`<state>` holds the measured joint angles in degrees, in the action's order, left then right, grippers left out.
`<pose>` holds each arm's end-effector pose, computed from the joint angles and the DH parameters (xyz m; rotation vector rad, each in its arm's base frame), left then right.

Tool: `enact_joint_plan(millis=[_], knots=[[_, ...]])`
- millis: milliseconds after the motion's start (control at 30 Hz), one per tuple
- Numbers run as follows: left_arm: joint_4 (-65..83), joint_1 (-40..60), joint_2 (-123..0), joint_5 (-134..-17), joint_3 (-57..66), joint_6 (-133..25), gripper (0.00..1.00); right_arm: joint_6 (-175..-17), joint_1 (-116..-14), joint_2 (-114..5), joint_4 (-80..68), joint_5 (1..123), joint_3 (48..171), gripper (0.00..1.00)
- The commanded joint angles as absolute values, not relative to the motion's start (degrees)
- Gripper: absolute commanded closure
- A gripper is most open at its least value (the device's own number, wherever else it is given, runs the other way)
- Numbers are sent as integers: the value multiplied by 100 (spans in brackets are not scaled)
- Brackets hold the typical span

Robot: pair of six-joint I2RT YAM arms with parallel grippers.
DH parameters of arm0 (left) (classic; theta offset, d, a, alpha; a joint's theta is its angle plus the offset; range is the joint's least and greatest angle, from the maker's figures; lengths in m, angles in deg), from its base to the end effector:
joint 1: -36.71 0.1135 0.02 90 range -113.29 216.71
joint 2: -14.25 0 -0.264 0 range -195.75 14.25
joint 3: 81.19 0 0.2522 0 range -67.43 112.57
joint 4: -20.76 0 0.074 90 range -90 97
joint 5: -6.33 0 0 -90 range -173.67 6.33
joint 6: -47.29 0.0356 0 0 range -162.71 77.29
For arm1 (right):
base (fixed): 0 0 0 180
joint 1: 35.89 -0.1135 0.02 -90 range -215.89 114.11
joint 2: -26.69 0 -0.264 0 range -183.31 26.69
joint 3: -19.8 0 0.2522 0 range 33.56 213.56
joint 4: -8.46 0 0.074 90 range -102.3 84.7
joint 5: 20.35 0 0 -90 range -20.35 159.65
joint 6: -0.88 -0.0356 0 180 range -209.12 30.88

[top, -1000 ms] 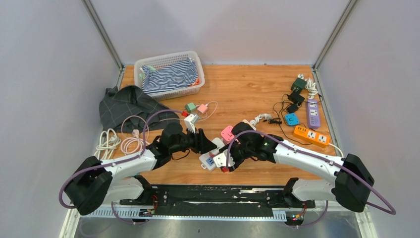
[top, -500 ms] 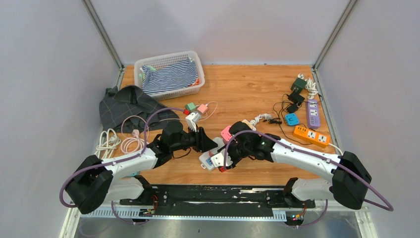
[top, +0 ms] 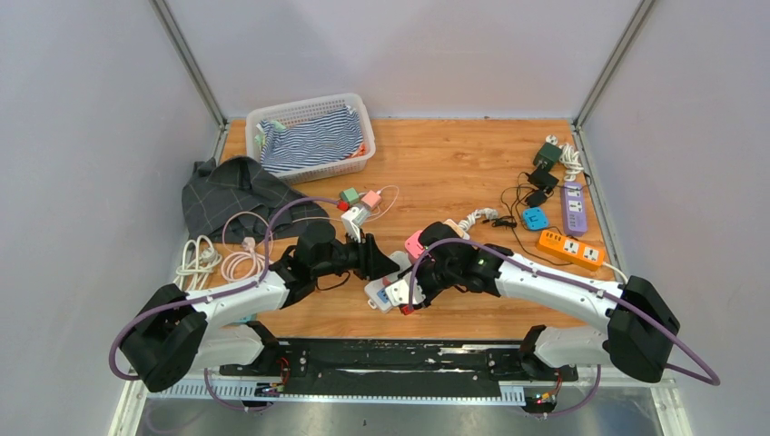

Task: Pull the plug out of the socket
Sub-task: Remove the plug from the socket.

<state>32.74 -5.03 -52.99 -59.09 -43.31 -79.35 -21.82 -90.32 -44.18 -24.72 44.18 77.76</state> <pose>0.1686 -0.1703 0.2015 0.4189 2.0327 -1.2976 0.1347 0.2146 0.2301 -2.1150 0.9385 0.4134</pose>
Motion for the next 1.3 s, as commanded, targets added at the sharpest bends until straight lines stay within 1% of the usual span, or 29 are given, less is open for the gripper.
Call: enact_joint_plan(millis=[0, 333, 500, 667, 733, 867, 1267], knots=[[3398, -499, -5298, -5726, -4195, -7836, 60, -2262, -9152, -4630, -2947, 4579, 7698, 61], [3389, -691, -5462, -5936, -4109, -7809, 61, -2270, -9161, -4652, -2964, 4583, 7698, 61], [3389, -706, -5509, -5971, -4074, -7785, 69, -2268, -9170, -4661, -2969, 4584, 7706, 61], [3389, -715, -5567, -5960, -4067, -7763, 73, -2267, -9168, -4663, -2981, 4590, 7713, 62], [3389, -715, -5579, -5931, -4056, -7740, 80, -2265, -9179, -4678, -2982, 4592, 7715, 62], [3389, -743, -5573, -5928, -4036, -7638, 100, -2267, -9183, -4699, -2998, 4603, 7723, 62], [3216, -1132, -5202, -6730, -4197, -6471, 100, -2266, -9205, -4796, -3035, 4697, 7755, 66]])
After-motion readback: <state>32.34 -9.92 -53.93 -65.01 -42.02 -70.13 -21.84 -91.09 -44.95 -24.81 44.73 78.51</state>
